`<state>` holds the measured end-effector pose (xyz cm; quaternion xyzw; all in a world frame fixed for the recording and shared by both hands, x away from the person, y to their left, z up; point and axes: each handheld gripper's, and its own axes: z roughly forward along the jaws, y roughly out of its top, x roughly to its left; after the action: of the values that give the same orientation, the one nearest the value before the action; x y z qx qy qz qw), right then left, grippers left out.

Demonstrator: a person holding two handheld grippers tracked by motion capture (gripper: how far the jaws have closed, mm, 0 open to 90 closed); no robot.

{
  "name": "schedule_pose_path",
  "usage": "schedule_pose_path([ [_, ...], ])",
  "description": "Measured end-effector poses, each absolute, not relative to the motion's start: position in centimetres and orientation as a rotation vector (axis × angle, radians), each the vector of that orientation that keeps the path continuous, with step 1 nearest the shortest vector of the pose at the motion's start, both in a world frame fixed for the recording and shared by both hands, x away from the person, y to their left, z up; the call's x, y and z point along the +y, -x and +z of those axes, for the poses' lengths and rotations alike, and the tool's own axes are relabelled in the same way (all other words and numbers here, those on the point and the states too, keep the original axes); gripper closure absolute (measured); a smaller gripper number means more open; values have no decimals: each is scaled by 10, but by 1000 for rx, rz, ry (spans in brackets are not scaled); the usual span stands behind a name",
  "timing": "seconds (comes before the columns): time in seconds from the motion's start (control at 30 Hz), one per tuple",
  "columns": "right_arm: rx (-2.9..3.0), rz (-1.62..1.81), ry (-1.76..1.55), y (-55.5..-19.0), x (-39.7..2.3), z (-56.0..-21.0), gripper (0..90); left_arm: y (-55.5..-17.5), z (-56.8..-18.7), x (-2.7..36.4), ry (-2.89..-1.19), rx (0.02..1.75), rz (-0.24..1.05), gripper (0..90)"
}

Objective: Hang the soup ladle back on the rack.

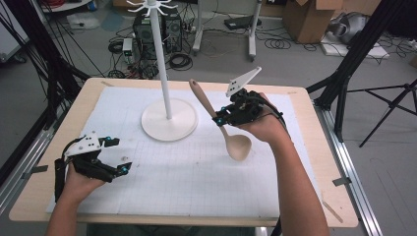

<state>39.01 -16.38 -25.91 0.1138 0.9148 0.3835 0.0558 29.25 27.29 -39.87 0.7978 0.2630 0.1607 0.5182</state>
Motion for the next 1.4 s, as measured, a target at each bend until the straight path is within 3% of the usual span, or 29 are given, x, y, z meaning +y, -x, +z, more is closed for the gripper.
schedule_pose_path([
  [0.77,2694,1234,-348,-419,-144,-189,773,-293,-399,272,-1910,627,383,17],
  [1.4,2668,1257,-382,-438,-126,-157,772,-293,-399,271,-1907,630,381,17],
])
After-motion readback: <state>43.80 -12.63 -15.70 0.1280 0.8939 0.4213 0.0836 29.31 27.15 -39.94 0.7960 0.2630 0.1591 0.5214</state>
